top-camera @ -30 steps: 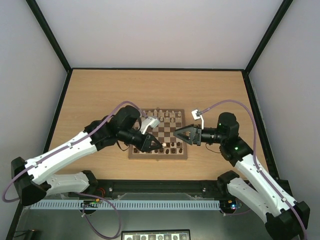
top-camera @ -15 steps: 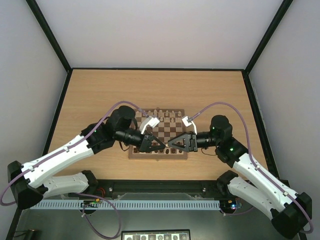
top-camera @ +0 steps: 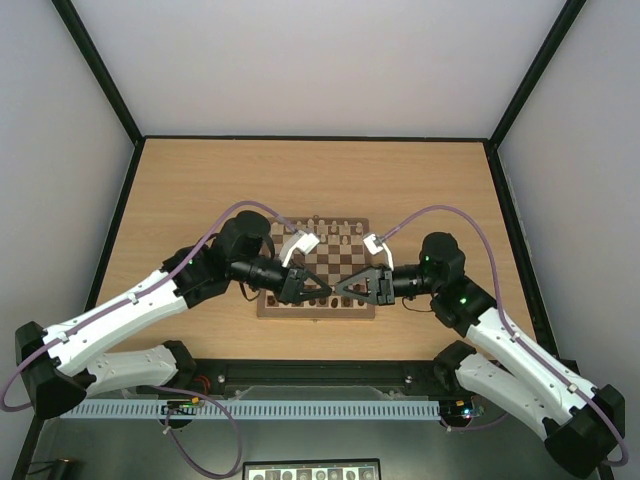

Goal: Set up the chess pieces on the board
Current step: Adjust the chess piece.

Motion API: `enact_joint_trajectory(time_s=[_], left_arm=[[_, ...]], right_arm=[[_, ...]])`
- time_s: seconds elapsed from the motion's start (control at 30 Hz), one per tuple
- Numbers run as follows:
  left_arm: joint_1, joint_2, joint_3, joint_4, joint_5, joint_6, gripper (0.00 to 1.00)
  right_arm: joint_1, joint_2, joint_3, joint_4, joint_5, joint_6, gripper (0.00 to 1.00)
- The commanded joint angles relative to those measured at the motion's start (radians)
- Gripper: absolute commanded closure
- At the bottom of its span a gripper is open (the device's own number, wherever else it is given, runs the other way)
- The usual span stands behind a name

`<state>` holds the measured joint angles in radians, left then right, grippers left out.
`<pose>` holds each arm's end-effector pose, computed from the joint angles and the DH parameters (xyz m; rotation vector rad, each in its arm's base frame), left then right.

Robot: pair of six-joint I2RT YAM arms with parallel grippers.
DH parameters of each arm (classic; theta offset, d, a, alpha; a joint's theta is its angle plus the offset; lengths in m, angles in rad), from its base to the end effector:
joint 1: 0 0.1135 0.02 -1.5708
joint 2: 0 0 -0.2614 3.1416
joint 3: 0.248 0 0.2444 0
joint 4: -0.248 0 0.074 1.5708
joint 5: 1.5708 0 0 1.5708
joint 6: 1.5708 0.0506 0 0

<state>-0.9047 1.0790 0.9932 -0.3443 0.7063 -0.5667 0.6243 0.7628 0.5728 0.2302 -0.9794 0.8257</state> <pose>0.1225 -0.2090 0.3365 0.8954 2.1109 -1.5704 0.1192 0.1376 0.3124 -0.7476 1.7397 1.8035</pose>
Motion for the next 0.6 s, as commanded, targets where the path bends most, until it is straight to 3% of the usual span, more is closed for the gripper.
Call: enact_joint_trajectory(time_s=[0.0, 0.13, 0.3, 0.57], left_arm=[[0.011, -0.014, -0.025, 0.052, -0.015, -0.028, 0.85], [0.025, -0.040, -0.049, 0.125, -0.047, -0.072, 0.82], [0.030, -0.060, -0.083, 0.192, -0.087, -0.108, 0.81], [0.036, -0.062, -0.111, 0.267, -0.116, -0.148, 0.78]], right_arm=[[0.008, -0.030, -0.028, 0.069, 0.024, 0.042, 0.88], [0.008, -0.072, -0.074, 0.182, 0.102, 0.135, 0.90], [0.007, -0.107, -0.089, 0.197, 0.199, 0.168, 0.91], [0.007, -0.084, -0.132, 0.292, 0.225, 0.234, 0.93]])
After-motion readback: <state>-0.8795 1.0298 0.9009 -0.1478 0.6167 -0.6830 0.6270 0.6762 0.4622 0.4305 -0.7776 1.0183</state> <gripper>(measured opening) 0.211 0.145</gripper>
